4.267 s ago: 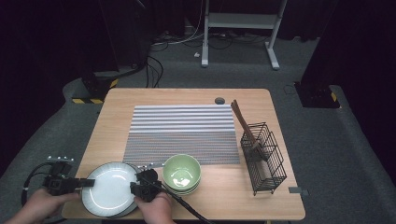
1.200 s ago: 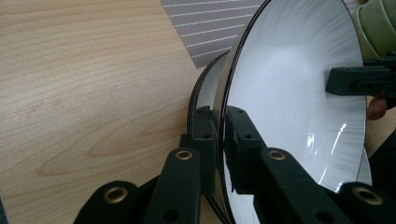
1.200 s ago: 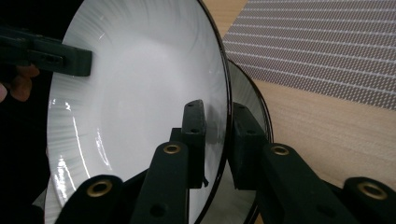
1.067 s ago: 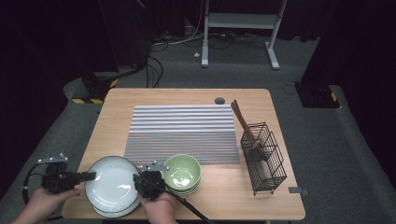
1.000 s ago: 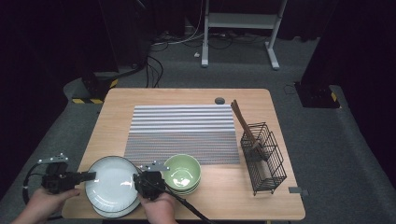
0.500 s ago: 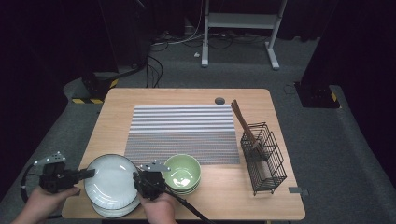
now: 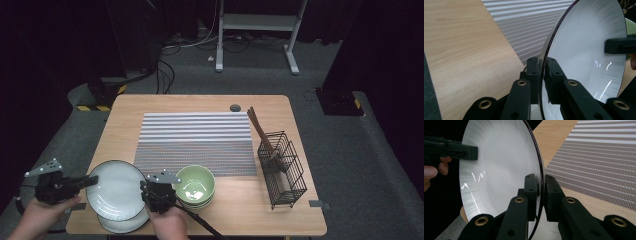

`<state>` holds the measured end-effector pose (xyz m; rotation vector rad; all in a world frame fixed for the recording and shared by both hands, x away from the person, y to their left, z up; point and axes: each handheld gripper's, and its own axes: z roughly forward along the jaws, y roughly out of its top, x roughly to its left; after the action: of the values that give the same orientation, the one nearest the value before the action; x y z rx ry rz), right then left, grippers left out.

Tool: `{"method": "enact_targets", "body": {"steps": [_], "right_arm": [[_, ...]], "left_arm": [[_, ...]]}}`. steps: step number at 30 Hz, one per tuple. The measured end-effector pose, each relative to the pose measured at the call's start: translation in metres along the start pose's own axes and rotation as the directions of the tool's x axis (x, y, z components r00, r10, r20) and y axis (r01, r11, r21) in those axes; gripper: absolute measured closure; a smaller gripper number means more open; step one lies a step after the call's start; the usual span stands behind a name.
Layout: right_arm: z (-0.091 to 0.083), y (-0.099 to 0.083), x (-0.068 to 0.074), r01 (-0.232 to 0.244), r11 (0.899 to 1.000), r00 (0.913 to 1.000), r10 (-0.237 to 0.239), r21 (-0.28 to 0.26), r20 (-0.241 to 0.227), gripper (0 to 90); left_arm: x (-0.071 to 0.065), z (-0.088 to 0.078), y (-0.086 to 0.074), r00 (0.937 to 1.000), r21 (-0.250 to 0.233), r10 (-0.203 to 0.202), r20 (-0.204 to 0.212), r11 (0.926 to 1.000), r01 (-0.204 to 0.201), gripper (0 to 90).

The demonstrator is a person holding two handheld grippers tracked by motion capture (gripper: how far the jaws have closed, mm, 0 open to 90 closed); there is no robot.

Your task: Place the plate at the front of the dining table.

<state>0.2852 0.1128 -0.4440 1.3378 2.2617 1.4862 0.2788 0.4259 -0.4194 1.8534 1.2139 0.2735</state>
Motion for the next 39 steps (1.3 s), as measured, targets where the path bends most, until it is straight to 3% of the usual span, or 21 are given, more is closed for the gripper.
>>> {"method": "enact_targets", "body": {"steps": [9, 16, 23, 30, 39], "right_arm": [[-0.007, 0.014, 0.006, 0.036, 0.999, 0.9993, -0.036, -0.022, 0.007, 81.6], [-0.016, 0.028, 0.007, 0.069, 0.996, 0.9976, -0.068, -0.053, 0.015, 81.6], [-0.022, 0.039, 0.002, 0.101, 0.992, 0.9948, -0.099, -0.070, 0.020, 80.9], [-0.025, 0.048, -0.003, 0.129, 0.988, 0.9915, -0.127, -0.083, 0.031, 80.8], [-0.027, 0.057, -0.010, 0.161, 0.983, 0.9864, -0.158, -0.091, 0.045, 80.7]], "left_arm": [[-0.004, -0.008, 0.005, 1.0000, -0.057, 0.003, -0.004, 0.9983, -0.003, 82.0], [-0.013, -0.016, 0.012, 0.9997, -0.128, 0.020, -0.016, 0.9915, -0.022, 82.3], [-0.026, -0.018, 0.016, 0.9970, -0.193, 0.045, -0.063, 0.9796, -0.056, 82.6], [-0.032, -0.013, 0.019, 0.9960, -0.243, 0.033, -0.083, 0.9686, -0.052, 82.4], [-0.038, -0.004, 0.018, 0.9933, -0.310, 0.016, -0.115, 0.9492, -0.051, 81.8]]}}
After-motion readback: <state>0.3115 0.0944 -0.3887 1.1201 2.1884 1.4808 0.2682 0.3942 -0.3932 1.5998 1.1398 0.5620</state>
